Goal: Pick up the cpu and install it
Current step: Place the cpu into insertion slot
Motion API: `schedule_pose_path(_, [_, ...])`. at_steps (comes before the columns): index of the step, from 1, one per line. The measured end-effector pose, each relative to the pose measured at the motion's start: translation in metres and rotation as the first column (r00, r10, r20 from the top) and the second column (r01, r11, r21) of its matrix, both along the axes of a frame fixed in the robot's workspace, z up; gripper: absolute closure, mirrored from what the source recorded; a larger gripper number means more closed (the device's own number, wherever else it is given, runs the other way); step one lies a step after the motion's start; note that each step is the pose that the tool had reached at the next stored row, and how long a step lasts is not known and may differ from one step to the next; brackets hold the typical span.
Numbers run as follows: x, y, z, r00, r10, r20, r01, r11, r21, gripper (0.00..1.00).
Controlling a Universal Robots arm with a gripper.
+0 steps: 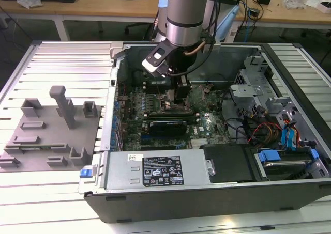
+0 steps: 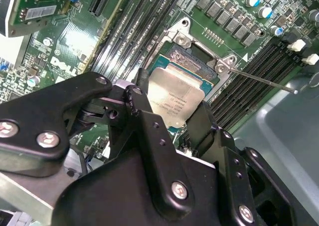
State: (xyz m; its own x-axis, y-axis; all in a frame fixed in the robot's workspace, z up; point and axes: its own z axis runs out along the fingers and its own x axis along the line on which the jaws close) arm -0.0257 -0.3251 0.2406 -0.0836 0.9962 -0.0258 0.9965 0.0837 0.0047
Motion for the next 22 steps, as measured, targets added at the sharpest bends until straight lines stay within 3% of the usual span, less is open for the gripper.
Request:
schedule_pose_path(4, [0.0001,0.0001,-0.0006,1.0000,-0.005,0.0003,0.005,1.0000,-0.0001,0.45])
schedule_pose_path(9, [-0.0001,0.0004,-0.0023,0.9985,-0.055,0.0001,0.055,0.9985,-0.0040,0.45])
schedule_pose_path(14, [0.0000,0.0013,-0.0080,0.9977,-0.067,0.0006,0.067,0.9977,-0.0101,0.45])
schedule_pose_path(19, [0.0001,0.0058,-0.0106,0.9975,-0.071,0.0009,0.071,0.9974,-0.0131,0.45])
schedule_pose_path(22, [0.0001,0.0079,-0.0152,0.9973,-0.073,0.0013,0.073,0.9971,-0.0200,0.45])
